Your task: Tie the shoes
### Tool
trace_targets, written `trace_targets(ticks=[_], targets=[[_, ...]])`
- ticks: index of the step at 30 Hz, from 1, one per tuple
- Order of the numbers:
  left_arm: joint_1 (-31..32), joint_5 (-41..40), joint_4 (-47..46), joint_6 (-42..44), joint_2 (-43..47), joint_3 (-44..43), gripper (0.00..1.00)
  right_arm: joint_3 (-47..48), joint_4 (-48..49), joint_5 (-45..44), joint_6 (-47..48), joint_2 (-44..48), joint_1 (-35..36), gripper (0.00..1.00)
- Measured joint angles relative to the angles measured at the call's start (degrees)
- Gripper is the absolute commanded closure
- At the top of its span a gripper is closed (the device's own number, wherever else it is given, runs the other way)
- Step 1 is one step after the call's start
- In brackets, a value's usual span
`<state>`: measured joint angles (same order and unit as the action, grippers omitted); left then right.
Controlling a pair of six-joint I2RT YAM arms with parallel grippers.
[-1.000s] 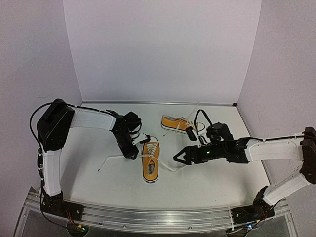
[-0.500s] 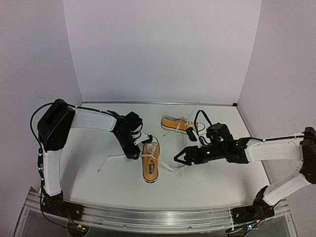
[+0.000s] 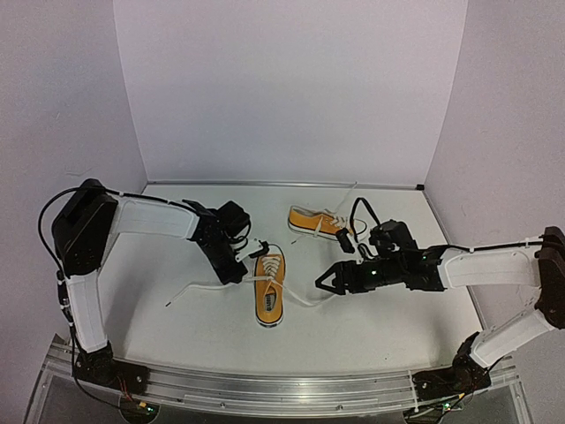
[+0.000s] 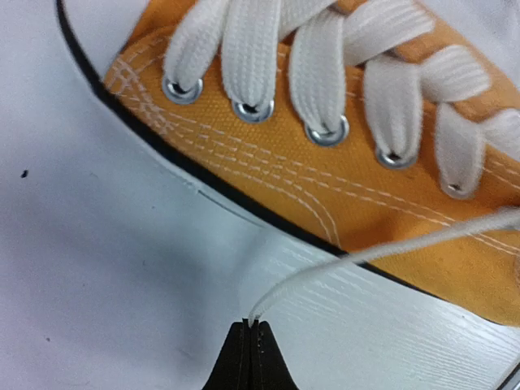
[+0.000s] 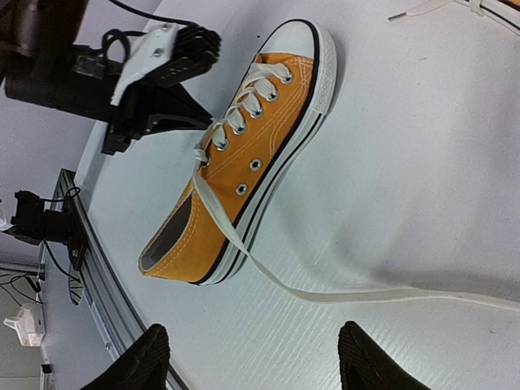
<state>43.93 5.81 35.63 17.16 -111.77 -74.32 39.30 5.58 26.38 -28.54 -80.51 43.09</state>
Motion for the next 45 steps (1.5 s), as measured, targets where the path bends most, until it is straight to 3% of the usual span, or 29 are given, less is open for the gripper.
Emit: trace_targets(ticks=[7,17,21,26,29,34,45], targets=[[1.9,4.7,-3.7,-2.9,9.3,3.0,1.0,-0.1,-1.9,-1.0,0.1,-1.3,-0.9,0.38],[5.2,15.5,-17.1,-8.1,12.2,9.3,1.0,-0.1,-8.0,-5.7,0.2,-4.3,-1.1,0.37],[5.1,16.7,-19.8,-9.1,14.1,10.9,1.0,-0.1,-10.2,-9.2,-0.4,-5.4,-1.1,0.34],[5.8,16.5,-20.7,-9.1,15.7,11.5,1.0,0.6,-12.2,-14.1,-2.7,-7.9,-1.1,0.19],[7.1,15.5,-20.2,-8.2,15.7,11.5,1.0,2.3,-12.8,-17.2,-4.3,-10.2,-1.1,0.18],[9.2,14.6,-19.6,-7.6,15.7,11.5,1.0,7.0,-12.0,-19.5,-5.5,-15.1,-1.1,0.23],[9.8,13.5,-21.3,-5.5,15.7,12.5,1.0,15.4,-6.7,-20.1,-4.4,-24.8,-1.1,0.52]])
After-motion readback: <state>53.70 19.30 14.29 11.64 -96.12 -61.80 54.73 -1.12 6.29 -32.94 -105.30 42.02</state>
